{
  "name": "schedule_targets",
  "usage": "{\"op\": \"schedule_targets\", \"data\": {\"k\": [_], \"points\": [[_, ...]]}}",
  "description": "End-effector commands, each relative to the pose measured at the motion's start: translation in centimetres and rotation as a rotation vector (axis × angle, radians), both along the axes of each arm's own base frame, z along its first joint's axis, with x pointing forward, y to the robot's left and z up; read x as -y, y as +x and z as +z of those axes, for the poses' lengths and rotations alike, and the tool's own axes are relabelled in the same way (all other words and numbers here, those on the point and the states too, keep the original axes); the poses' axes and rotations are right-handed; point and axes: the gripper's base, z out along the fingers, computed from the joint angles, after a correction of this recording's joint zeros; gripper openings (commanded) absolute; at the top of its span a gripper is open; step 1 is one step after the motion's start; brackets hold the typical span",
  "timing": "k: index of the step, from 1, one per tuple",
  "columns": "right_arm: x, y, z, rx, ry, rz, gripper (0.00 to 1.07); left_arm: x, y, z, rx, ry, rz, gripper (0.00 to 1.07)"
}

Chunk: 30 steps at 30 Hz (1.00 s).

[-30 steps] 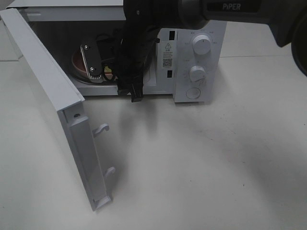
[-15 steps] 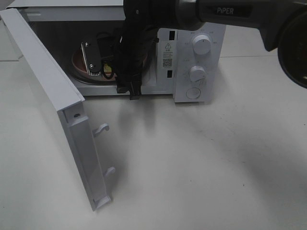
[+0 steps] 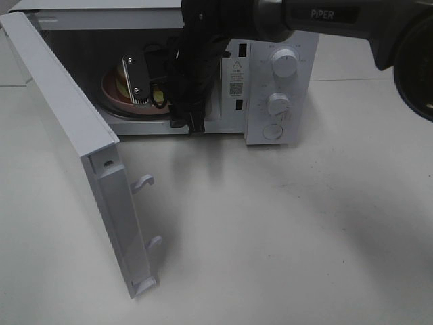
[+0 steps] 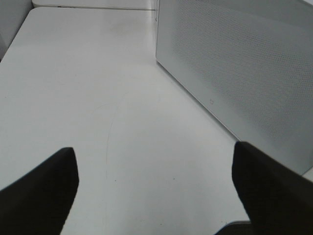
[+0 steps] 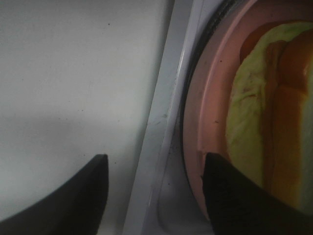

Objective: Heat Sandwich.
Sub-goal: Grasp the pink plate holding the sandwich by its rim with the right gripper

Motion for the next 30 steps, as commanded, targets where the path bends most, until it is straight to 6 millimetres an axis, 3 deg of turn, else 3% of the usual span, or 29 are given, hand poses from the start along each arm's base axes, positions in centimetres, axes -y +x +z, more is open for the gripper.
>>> {"op": "schedule_targets", "data": {"k": [1, 18, 30], "points": [[0.0, 0.2, -0.3, 0.007, 0.000, -0.001, 0.58, 0.0, -0.1, 0.1, 0.019, -0.006, -0.003, 0.81], [0.9, 1.0, -0.8, 0.056, -0.078, 0.020, 0.58, 0.0, -0.1, 0.1, 0.019, -0.006, -0.003, 0.81], [0.1, 1.8, -1.6, 0.070, -0.043, 0.020, 0.57, 0.0, -0.1, 0.1, 0.019, -0.006, -0.003, 0.81]]}}
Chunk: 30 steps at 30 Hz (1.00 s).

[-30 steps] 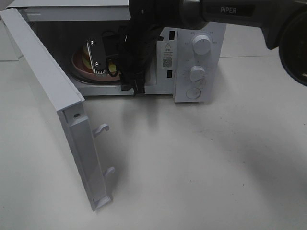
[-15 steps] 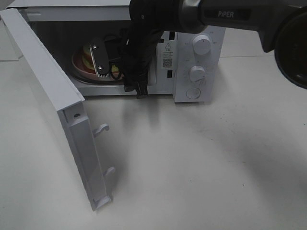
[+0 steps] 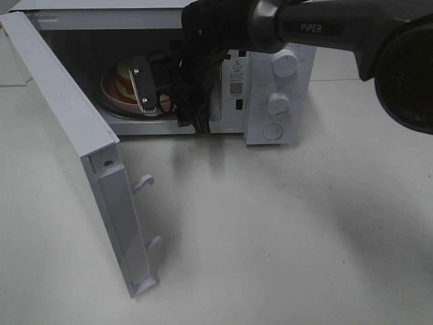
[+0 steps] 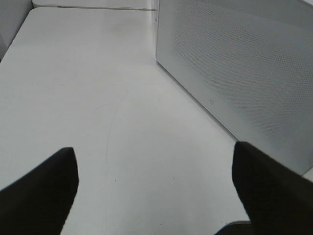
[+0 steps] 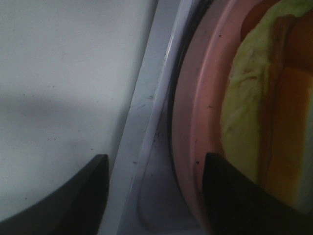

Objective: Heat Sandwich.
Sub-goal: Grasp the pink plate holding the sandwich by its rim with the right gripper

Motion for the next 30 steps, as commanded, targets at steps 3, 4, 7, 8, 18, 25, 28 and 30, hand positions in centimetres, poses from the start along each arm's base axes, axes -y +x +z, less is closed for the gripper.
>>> {"op": "schedule_targets", "data": {"k": [3, 4, 7, 8, 18, 25, 28, 30], "points": [[-0.7, 0.8, 0.1, 0.005, 0.051, -0.007, 0.57, 0.0, -0.1, 0.1, 0.019, -0.006, -0.003, 0.81], [-0.7, 0.8, -0.1, 0.003, 0.049, -0.007, 0.57, 0.0, -0.1, 0.1, 0.019, -0.006, -0.003, 0.81], [-0.8, 0.9, -0.4, -0.001, 0.046, -0.007, 0.57, 0.0, -0.1, 0.1, 0.019, -0.006, -0.003, 0.81], [-0.8, 0.9, -0.7, -0.005, 0.043, -0.007, 0.57, 0.0, -0.1, 0.1, 0.019, -0.006, -0.003, 0.81], [-0.9, 1.0, -2.3, -0.032, 0.034, -0.010, 0.57, 0.0, -0.1, 0.1, 0.019, -0.006, -0.003, 0.81], [-0.7, 1.2, -4.2, -0.063, 0.026, -0.021, 0.57, 0.0, -0.1, 0.1, 0.019, -0.006, -0.003, 0.81], [-0.5, 1.3, -4.8, -0.080, 0.030, -0.031, 0.55, 0.0, -0.1, 0.1, 0.019, -0.006, -0.003, 0.81], [-0.4, 1.4, -5.1, -0.084, 0.027, -0.034, 0.52, 0.0, -0.1, 0.1, 0.019, -0.006, -0.003, 0.81]]}}
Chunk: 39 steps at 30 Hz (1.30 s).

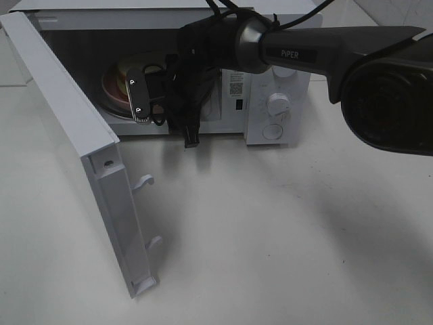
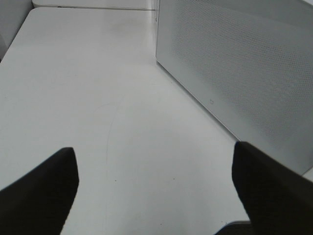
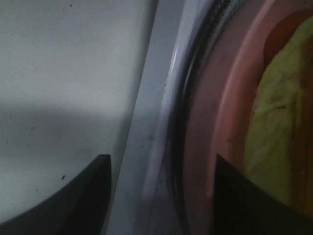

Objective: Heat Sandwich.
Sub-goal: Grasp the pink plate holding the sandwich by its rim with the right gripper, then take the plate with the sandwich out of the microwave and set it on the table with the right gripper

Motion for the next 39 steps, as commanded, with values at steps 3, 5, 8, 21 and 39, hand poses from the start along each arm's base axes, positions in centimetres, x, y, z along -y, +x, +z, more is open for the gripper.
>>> {"op": "schedule_targets", "data": {"k": [3, 5, 8, 21, 39], "points": [[0.8, 0.1, -2.0, -0.070, -0.014, -0.021, 0.48, 0.0, -0.1, 0.1, 0.019, -0.006, -0.003, 0.81], [0.8, 0.1, -2.4, -0.079, -0.015, -0.028, 0.46, 0.0, -0.1, 0.1, 0.019, -0.006, -0.003, 0.81], [0.8, 0.1, -2.7, -0.085, -0.017, -0.032, 0.44, 0.0, -0.1, 0.1, 0.019, -0.006, -0.003, 0.81], [0.9, -0.3, -3.0, -0.135, -0.029, -0.038, 0.10, 0.0, -0.1, 0.1, 0.019, -0.006, -0.003, 0.81], [0.4, -0.8, -0.1, -0.105, -0.016, -0.018, 0.00, 0.0, -0.1, 0.1, 0.019, -0.006, -0.003, 0.81]]}}
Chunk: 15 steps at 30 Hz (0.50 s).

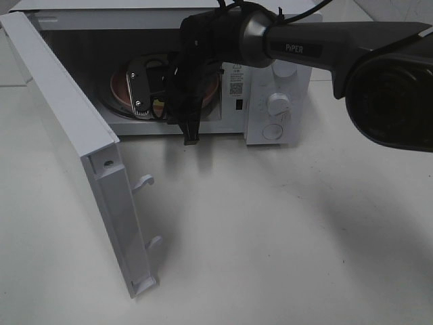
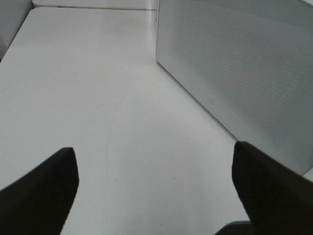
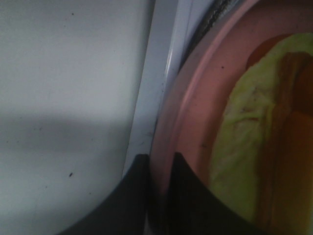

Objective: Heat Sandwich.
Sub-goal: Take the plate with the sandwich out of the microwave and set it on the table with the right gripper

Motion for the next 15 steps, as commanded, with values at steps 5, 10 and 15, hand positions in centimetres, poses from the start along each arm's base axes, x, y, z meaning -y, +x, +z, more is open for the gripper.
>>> {"op": "schedule_targets", "data": {"k": [5, 10, 15], "points": [[-0.3, -1.2, -0.8, -0.076, -0.045, 0.011, 0.00, 0.0, -0.1, 0.1, 0.019, -0.006, -0.003, 0.81], [-1.1, -1.9, -0.3, -0.073, -0.042, 0.031, 0.00, 0.0, -0.1, 0.1, 0.019, -0.006, -0.003, 0.81], [-1.7, -2.3, -0.1, -0.076, -0.033, 0.022, 0.00, 0.0, -0.1, 0.1, 0.019, -0.006, -0.003, 0.81]]}}
